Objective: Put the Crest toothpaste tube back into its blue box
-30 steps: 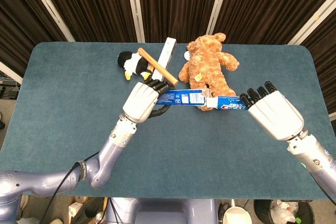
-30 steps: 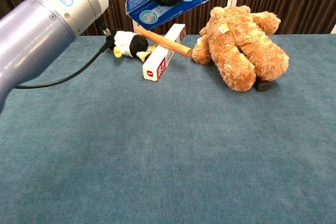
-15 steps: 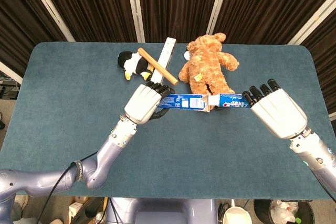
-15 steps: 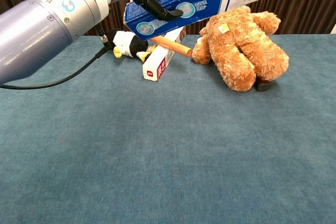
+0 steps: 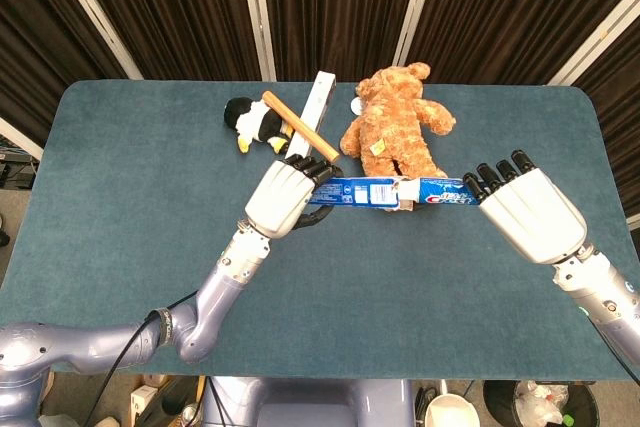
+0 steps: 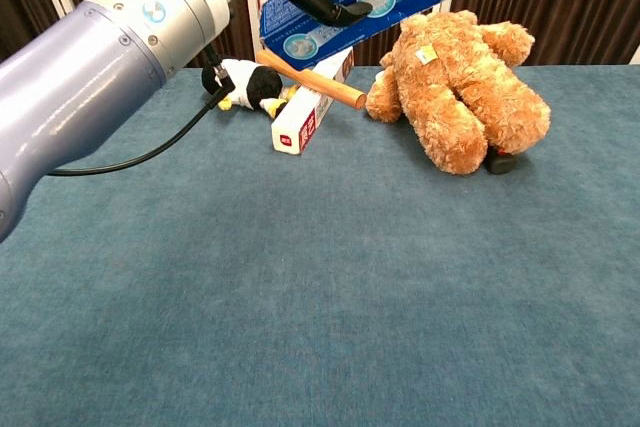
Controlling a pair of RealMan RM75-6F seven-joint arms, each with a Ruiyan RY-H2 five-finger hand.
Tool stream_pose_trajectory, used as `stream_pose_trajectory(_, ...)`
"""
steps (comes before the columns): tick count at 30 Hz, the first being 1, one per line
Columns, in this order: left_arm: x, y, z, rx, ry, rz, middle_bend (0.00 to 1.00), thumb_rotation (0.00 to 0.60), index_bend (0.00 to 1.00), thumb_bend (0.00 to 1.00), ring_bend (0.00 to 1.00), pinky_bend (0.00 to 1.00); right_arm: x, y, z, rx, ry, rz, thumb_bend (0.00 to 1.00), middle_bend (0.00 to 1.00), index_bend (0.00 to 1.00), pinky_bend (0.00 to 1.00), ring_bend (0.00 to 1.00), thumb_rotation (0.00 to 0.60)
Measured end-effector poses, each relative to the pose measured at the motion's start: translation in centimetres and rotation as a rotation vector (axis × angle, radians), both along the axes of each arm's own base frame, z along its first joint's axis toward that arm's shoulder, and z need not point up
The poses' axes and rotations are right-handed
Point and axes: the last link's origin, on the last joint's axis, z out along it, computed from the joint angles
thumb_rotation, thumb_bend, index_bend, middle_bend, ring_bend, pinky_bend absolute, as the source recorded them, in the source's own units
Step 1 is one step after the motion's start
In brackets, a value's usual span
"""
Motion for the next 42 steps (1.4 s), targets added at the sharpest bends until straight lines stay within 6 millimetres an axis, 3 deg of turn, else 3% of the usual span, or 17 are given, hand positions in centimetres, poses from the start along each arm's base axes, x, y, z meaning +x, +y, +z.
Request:
stream_pose_trajectory(13, 1.3, -0.1, -0.3, -0.015, 0.004, -0.004, 0.52, 0.6, 0.39, 0.42, 0.46, 0.52, 0.6, 0.0, 0.2, -0.007, 0.015, 0.02, 0.41, 0.71, 0.67, 0.55, 0.67, 0.6)
stream_pose_trajectory(22, 2.3, -0.3, 0.1, -0.036, 0.039, 0.015, 0.52, 0.6, 0.39, 0.42, 0.46, 0.52, -0.3, -0.3, 0.4, -0.023, 0.045, 0.003, 0.41, 0.71, 0.67, 0.55, 0.67, 0.6)
stream_pose_trajectory(30, 3.7, -0.4, 0.5, -0.044, 0.054, -0.001, 0.52, 0.6, 0.39, 0.42, 0.46, 0.52, -0.5, -0.4, 0.3, -0.018, 0.051, 0.006, 0.41, 0.71, 0.67, 0.55, 0.67, 0.6)
stream_pose_trajectory(42, 6.1, -0.6, -0.4, -0.062, 0.043, -0.026, 0.52, 0.6, 0.39, 0.42, 0.46, 0.52, -0.6, -0.4, 0.5, -0.016, 0.06, 0.012, 0.41, 0.71, 0.67, 0.55, 0.67, 0.6)
